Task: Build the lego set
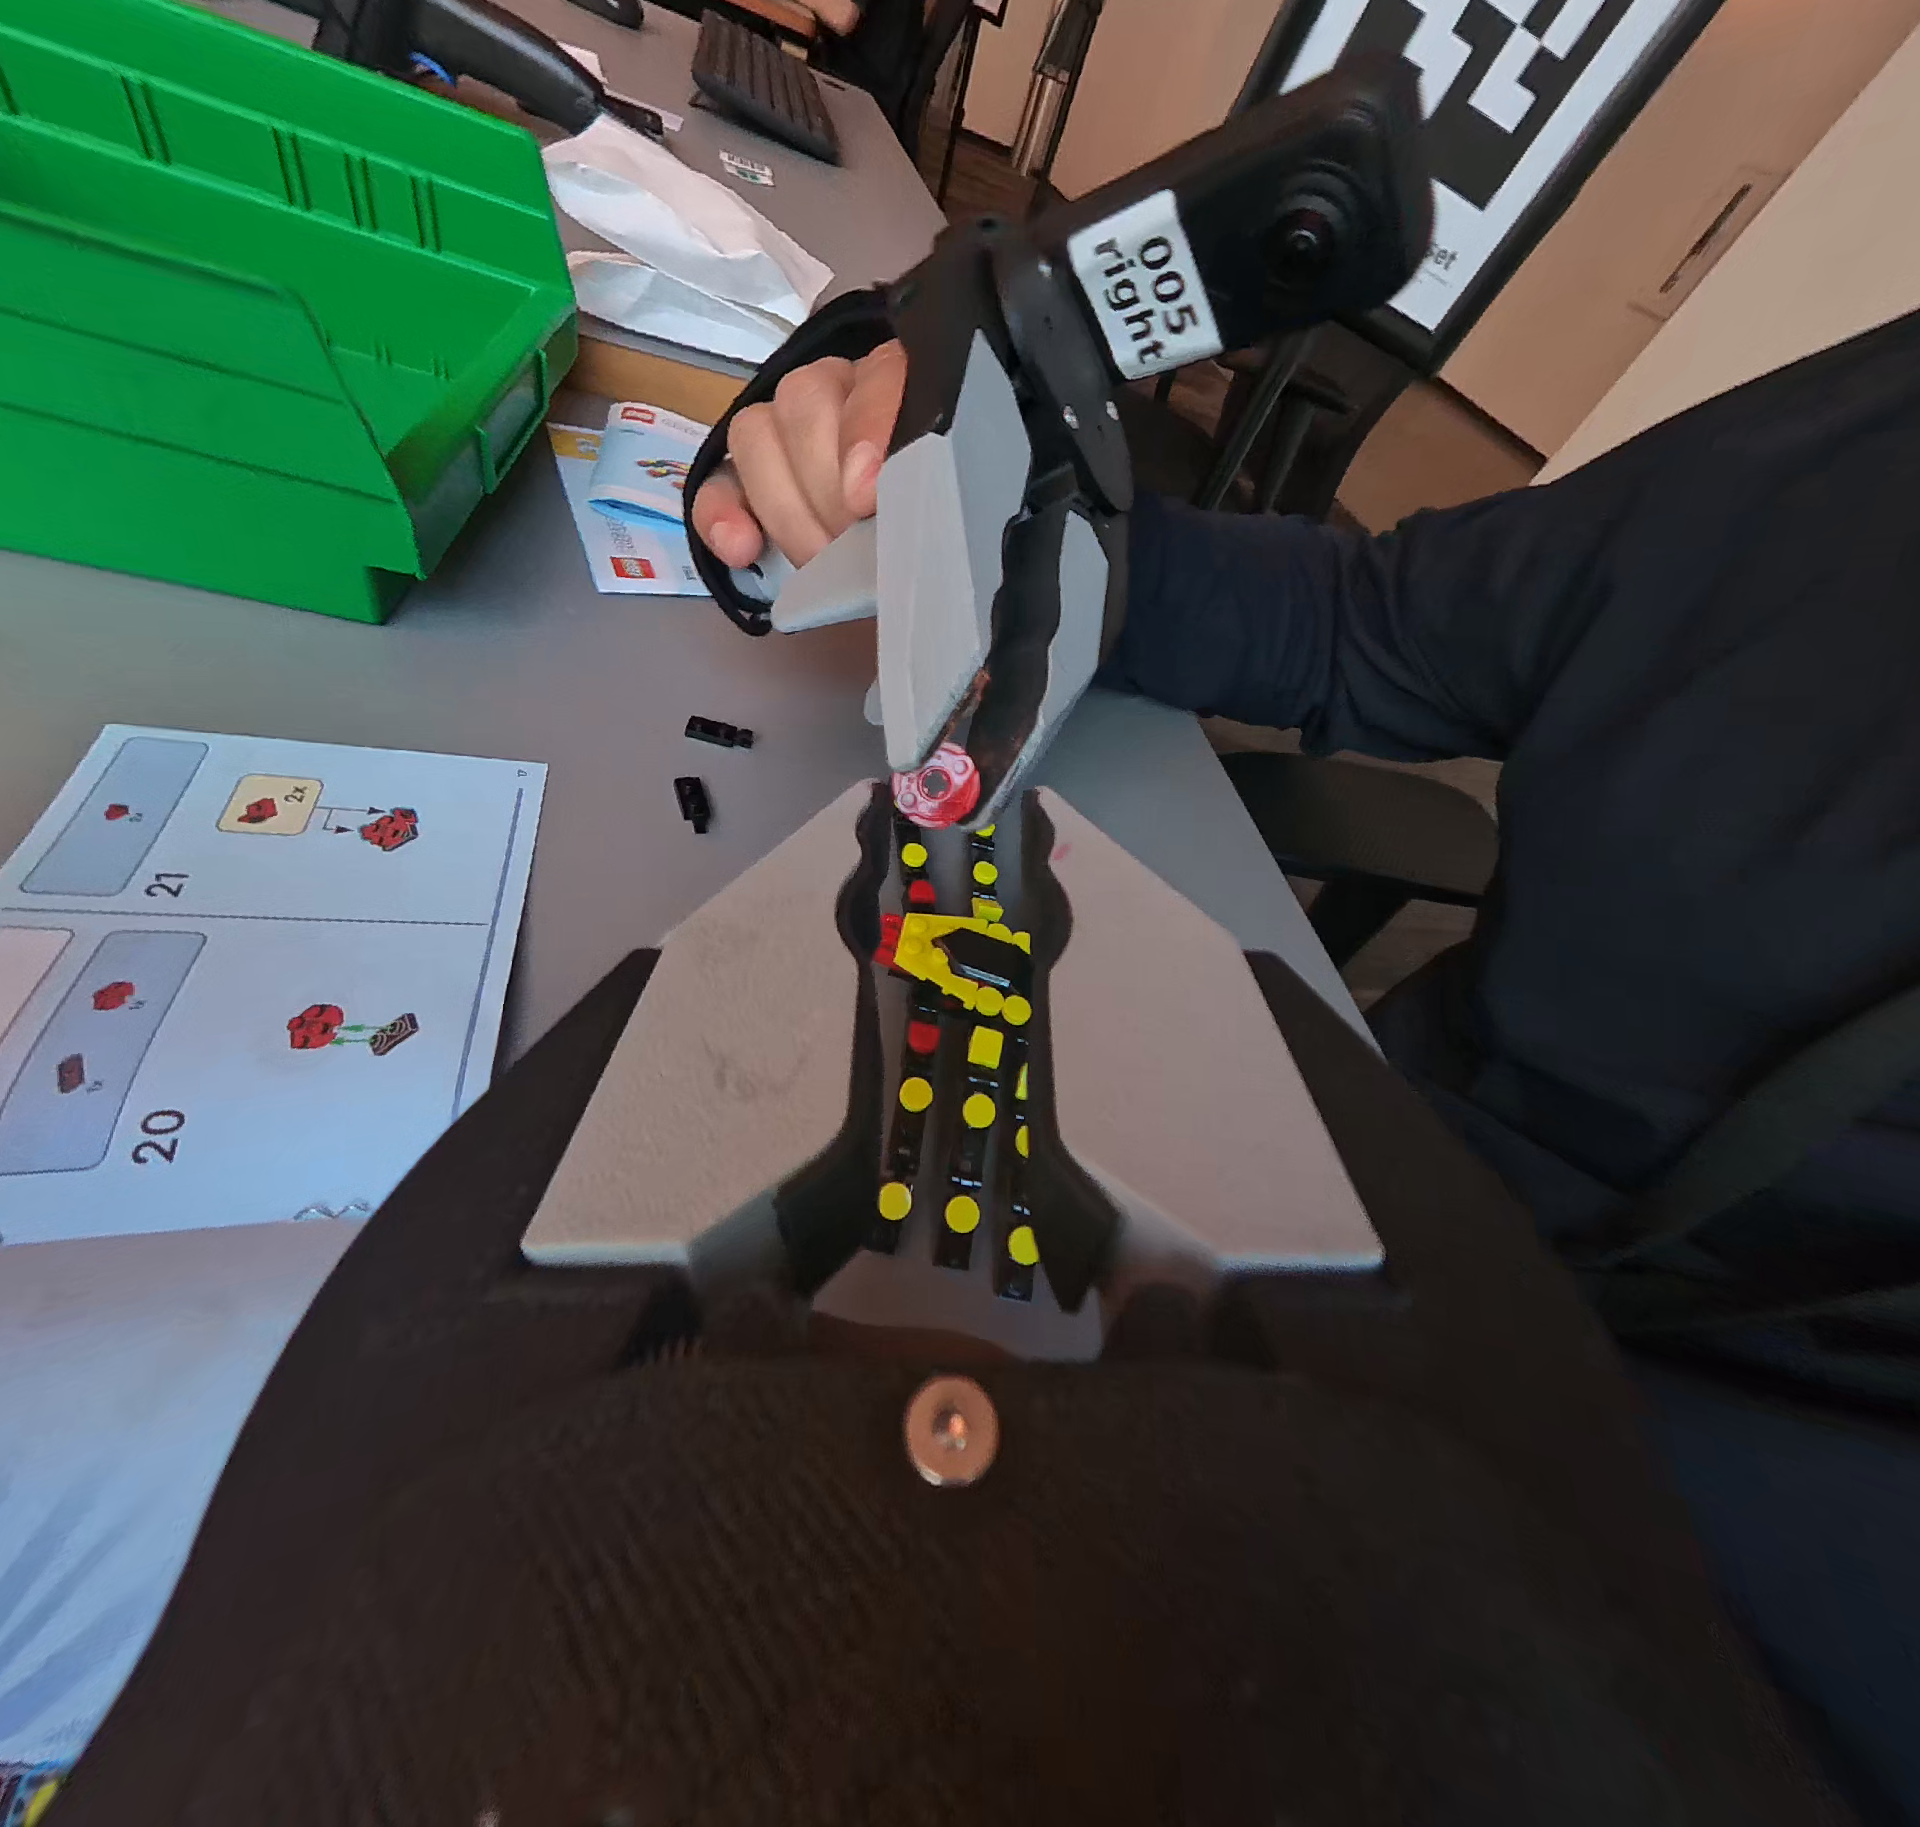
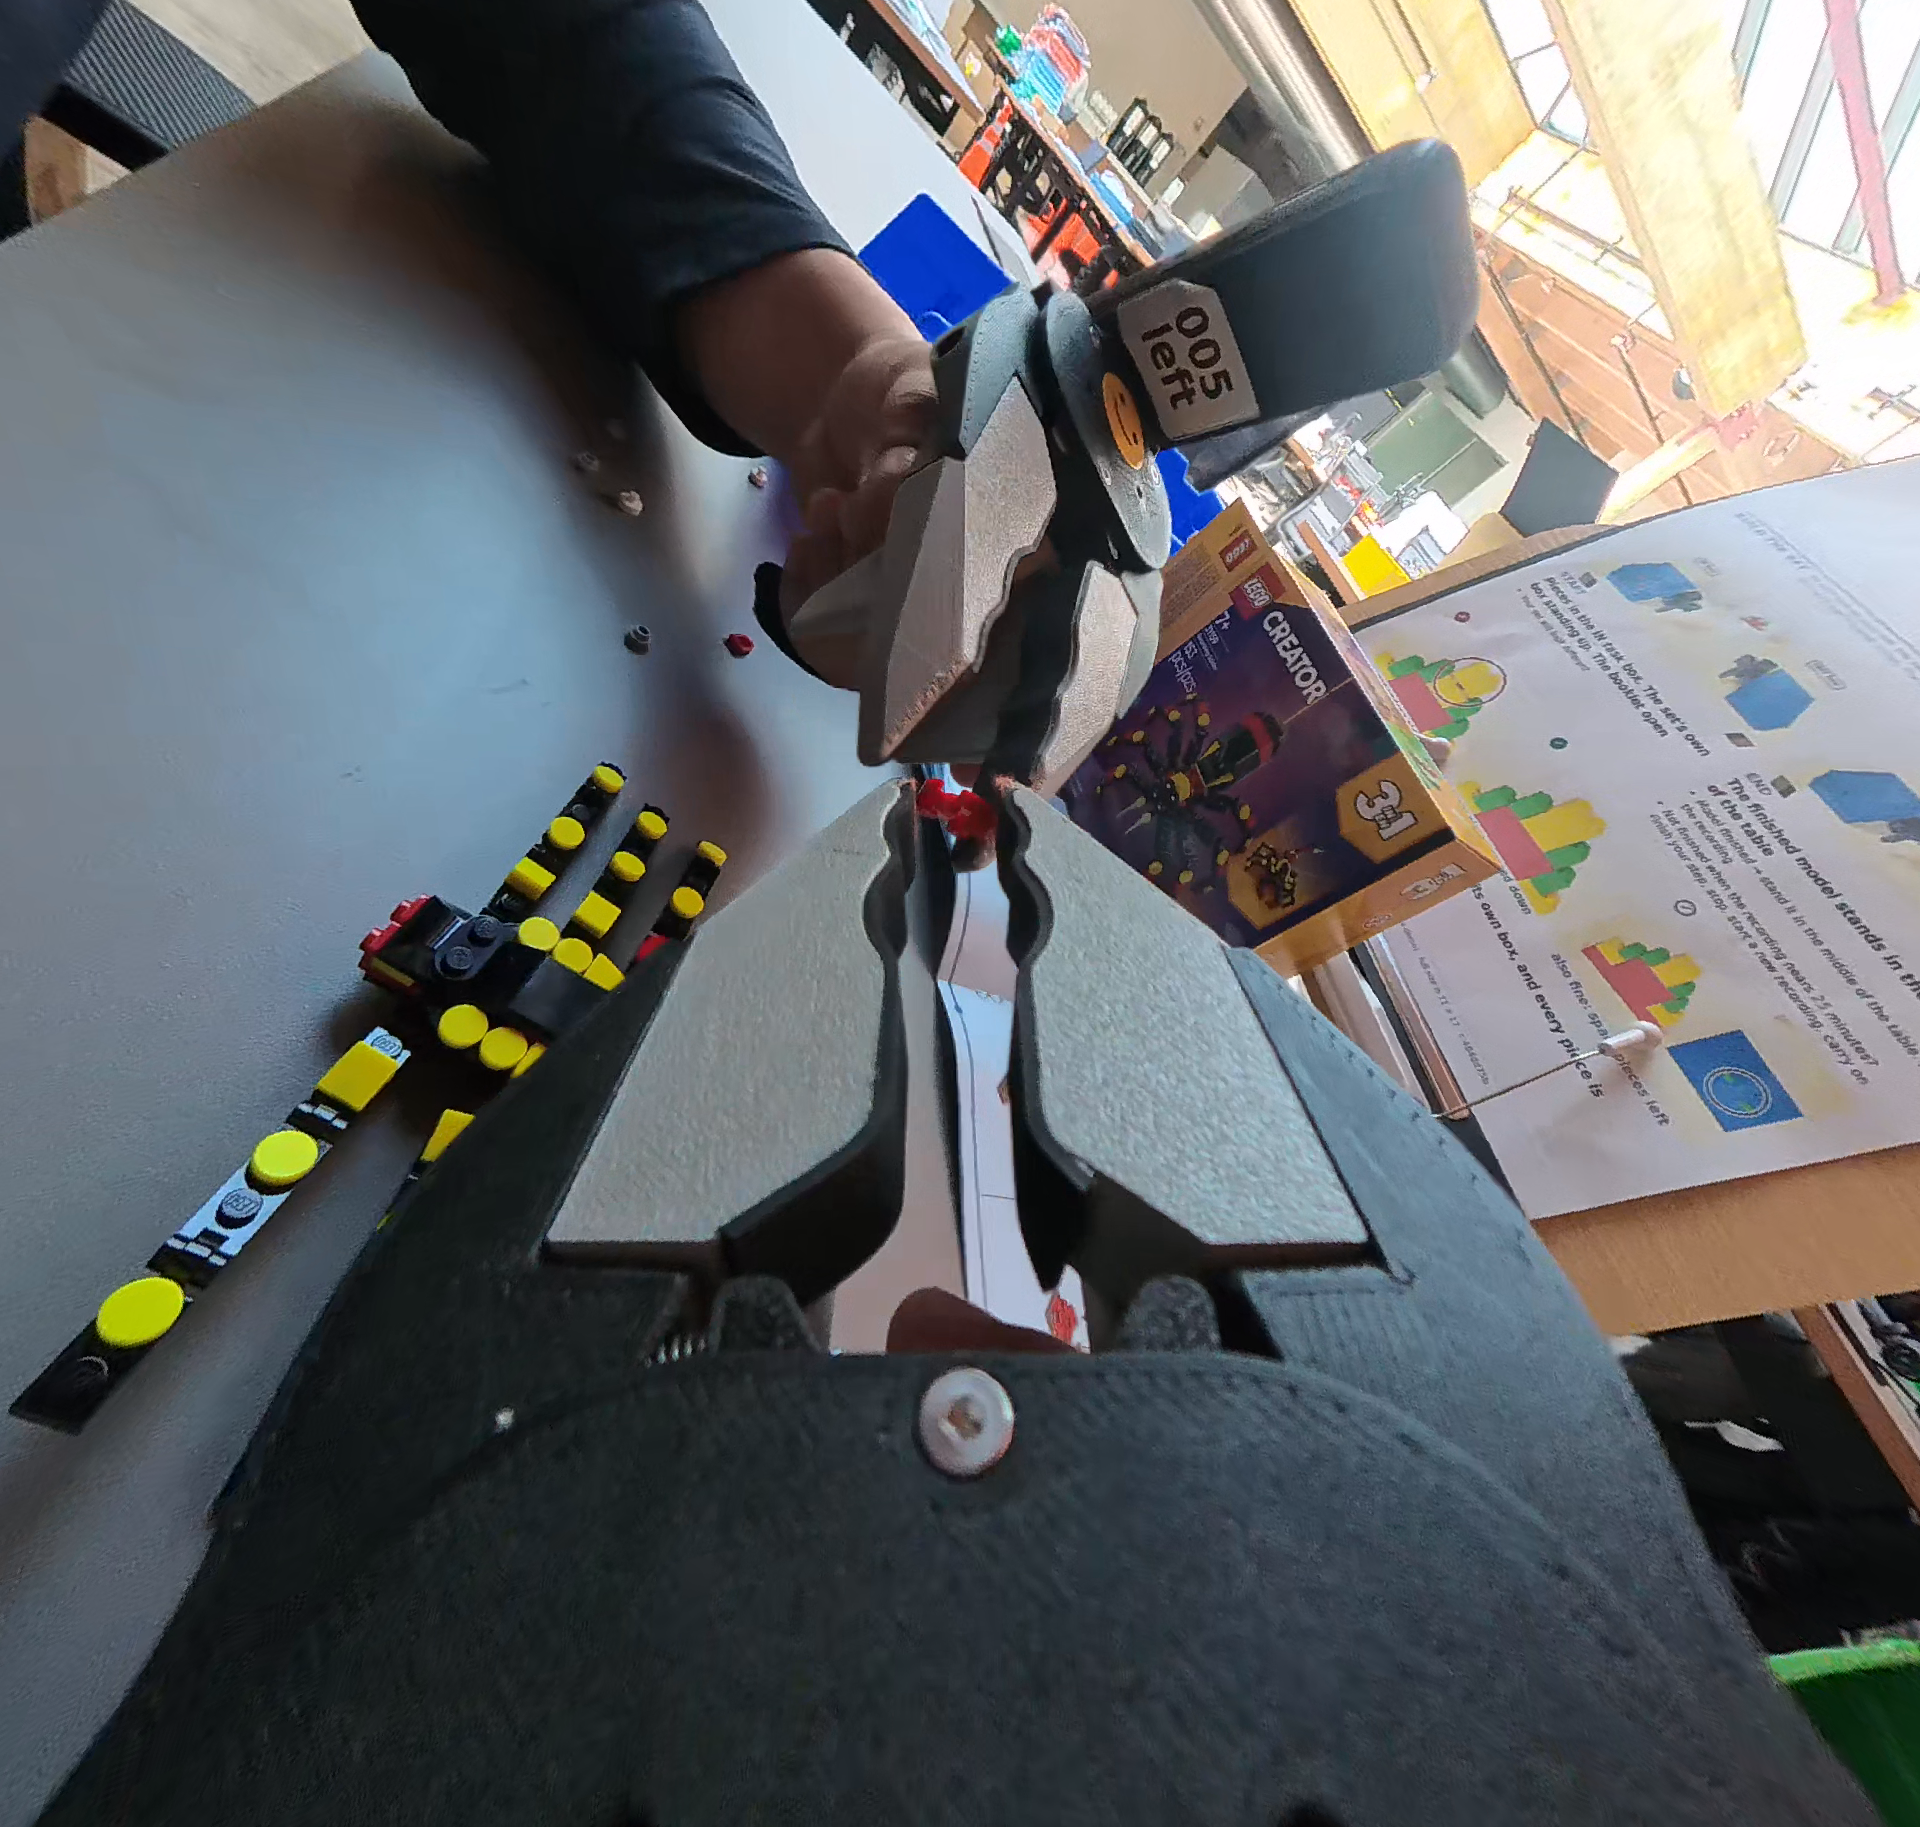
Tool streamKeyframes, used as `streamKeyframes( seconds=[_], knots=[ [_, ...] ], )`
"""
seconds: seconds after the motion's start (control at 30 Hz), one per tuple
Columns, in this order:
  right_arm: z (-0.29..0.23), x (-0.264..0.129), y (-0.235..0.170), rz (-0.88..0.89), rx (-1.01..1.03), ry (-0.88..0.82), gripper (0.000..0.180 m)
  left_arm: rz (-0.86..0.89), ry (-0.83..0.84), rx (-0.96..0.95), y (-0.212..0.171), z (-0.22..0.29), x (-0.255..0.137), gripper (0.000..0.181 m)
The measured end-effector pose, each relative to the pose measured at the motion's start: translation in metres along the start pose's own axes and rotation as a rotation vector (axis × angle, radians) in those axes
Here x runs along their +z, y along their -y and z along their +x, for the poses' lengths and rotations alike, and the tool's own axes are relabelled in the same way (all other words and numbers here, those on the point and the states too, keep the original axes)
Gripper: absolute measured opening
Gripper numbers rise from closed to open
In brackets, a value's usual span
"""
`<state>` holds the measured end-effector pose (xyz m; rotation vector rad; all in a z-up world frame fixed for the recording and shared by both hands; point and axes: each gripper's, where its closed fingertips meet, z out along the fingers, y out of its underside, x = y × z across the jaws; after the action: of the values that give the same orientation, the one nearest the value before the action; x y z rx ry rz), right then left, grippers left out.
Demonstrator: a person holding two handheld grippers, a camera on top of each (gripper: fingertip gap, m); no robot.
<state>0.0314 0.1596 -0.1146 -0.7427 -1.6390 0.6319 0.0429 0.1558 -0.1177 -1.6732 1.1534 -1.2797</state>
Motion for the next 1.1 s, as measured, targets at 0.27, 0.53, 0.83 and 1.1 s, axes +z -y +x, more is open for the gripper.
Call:
streamKeyframes(
  seconds=[0.27, 0.53, 0.83, 1.1],
  knots=[
    [0.002, 0.001, -0.004, -0.057, -0.069, -0.028, 0.012, -0.009, 0.026, -0.067, -0.003, -0.005, 0.002, 0.019],
    [0.000, 0.001, -0.009, -0.096, -0.115, -0.031, 0.012, 0.010, 0.015, -0.128, -0.001, -0.008, 0.002, 0.021],
    [0.002, 0.003, -0.010, -0.116, -0.132, -0.047, 0.012, 0.027, 0.031, -0.136, -0.001, -0.013, 0.002, 0.015],
    [0.010, 0.002, 0.007, -0.052, -0.120, -0.108, 0.013, 0.167, -0.139, -0.298, 0.014, -0.004, -0.003, 0.013]
  ],
)
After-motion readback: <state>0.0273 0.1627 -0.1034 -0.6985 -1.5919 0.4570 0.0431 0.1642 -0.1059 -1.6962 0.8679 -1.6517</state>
